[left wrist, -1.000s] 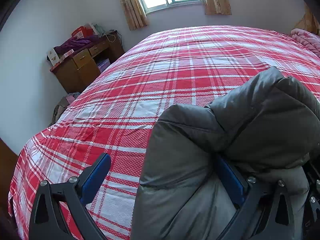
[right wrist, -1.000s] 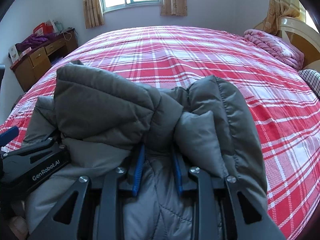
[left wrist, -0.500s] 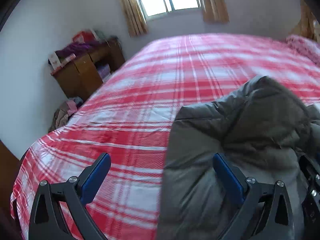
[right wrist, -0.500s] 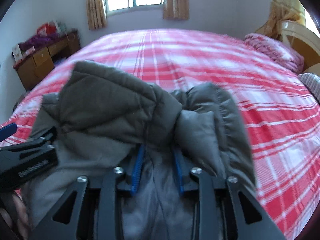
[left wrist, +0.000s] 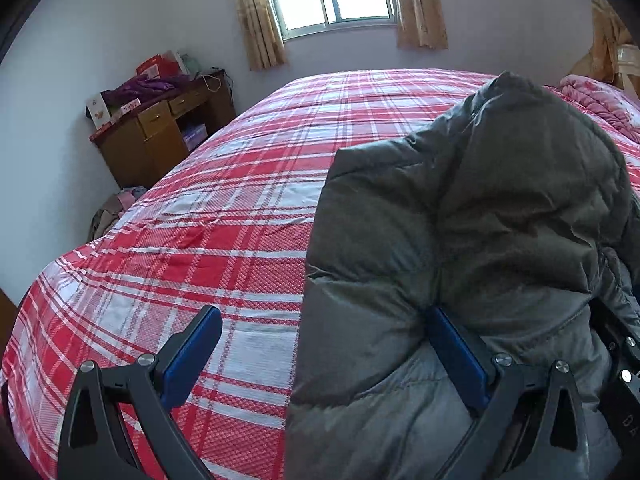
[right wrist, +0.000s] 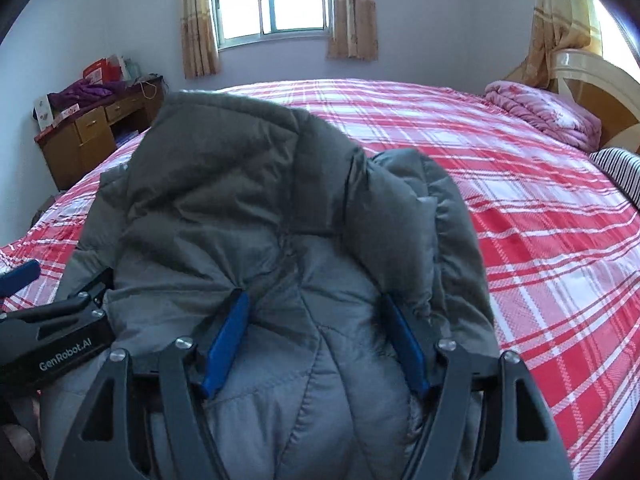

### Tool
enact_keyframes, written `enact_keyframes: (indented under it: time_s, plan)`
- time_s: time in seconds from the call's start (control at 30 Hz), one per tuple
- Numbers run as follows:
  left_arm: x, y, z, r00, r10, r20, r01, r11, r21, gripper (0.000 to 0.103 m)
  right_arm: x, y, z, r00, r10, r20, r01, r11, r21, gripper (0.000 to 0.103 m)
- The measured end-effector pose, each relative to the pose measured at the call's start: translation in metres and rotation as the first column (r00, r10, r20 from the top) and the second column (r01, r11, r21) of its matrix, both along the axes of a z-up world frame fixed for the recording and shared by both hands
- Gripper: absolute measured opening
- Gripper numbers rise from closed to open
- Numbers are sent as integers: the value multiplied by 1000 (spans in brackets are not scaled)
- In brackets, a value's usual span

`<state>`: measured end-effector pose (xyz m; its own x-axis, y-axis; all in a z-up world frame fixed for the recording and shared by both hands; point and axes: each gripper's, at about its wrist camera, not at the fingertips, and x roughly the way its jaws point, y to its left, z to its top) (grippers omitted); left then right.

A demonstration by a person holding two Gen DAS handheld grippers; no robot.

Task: Fold large clothes
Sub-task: 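Grasp the bundle with the left gripper while the right gripper holds it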

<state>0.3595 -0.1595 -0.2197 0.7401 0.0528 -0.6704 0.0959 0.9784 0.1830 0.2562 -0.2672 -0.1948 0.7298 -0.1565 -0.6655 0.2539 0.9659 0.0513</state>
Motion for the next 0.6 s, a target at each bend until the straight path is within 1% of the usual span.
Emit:
enact_keyframes:
  time_s: [0.13, 0.2, 0.23, 0.27, 0.3, 0.33, 0.37, 0.4, 0.47, 0.53, 0.6]
  plan:
    - [1, -1, 0, 1000, -7, -19, 8, 1000, 8, 102, 1, -4, -2, 1000, 4, -9, -4, 1000, 19, 73]
    - [0, 5, 10, 998, -31, -47, 30, 1000, -5, 102, 0, -8, 2, 1000, 13, -6, -13, 999, 47, 72]
    - [-3, 10, 15, 998, -33, -48, 32, 999, -17, 102, -6, -11, 4, 1000, 14, 7, -15, 998, 61, 69]
    - [-7, 18, 22, 999, -38, -35, 36, 998, -45, 102, -14, -18, 10, 999, 0, 38, -2, 998, 70, 69]
    - [-11, 25, 28, 999, -40, -24, 39, 997, -70, 102, -26, -29, 16, 995, -49, 84, 42, 996, 81, 72]
    - [-12, 30, 30, 999, -44, -28, 42, 996, -85, 102, -35, -38, 19, 990, -92, 106, 83, 992, 93, 76]
    - [-11, 30, 29, 998, -54, -45, 49, 994, -98, 102, -43, -52, 20, 983, -143, 111, 130, 985, 116, 78]
    - [-8, 30, 24, 993, -75, -87, 65, 992, -108, 102, -47, -65, 16, 980, -175, 96, 160, 976, 148, 78]
    - [-5, 25, 13, 985, -104, -135, 87, 988, -126, 102, -46, -83, 4, 983, -182, 36, 171, 962, 212, 79]
    - [-6, 22, 8, 985, -110, -132, 92, 986, -142, 102, -48, -95, -6, 983, -182, 16, 169, 941, 292, 79]
    - [-6, 23, 7, 983, -111, -143, 89, 985, -150, 102, -48, -95, -7, 988, -155, 18, 141, 935, 325, 79]
